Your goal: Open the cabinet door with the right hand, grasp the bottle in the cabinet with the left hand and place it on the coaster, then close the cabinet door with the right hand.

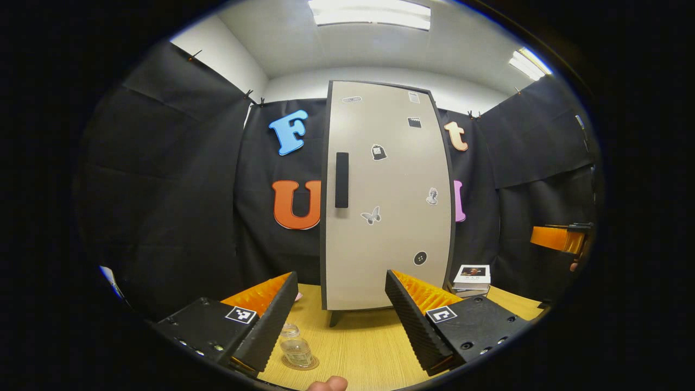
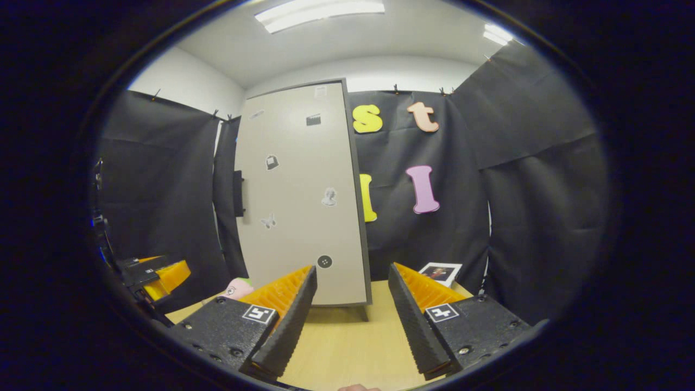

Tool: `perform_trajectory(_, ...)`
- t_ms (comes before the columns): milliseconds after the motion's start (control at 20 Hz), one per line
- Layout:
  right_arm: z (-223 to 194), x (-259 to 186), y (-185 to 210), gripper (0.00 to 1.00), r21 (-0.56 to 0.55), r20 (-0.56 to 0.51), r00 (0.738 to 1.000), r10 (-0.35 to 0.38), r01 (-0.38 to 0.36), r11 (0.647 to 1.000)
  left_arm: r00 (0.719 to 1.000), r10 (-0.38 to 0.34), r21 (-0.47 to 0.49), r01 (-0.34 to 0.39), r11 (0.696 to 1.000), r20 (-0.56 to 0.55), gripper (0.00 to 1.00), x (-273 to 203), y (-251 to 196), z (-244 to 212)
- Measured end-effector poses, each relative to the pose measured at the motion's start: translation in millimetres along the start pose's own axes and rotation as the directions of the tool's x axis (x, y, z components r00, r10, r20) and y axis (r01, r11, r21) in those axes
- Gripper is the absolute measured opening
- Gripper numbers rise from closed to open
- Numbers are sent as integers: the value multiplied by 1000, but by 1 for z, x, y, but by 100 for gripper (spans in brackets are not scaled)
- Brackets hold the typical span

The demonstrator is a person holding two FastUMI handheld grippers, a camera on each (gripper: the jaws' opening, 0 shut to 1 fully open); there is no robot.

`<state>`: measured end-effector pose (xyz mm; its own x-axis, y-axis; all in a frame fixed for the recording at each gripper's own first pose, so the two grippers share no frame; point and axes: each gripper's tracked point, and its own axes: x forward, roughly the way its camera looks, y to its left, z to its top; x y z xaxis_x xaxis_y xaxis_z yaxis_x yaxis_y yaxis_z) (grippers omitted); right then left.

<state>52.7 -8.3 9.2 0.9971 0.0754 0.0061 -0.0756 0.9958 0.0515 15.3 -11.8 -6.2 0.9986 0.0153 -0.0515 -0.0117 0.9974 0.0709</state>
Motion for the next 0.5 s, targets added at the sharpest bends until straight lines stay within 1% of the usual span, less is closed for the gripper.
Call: perform_trajectory(500, 1, -6, 4, 86, -5, -10, 1000, 7, -7, 1000, 1000, -8, 3, 8, 1000, 5, 98, -6, 0, 1)
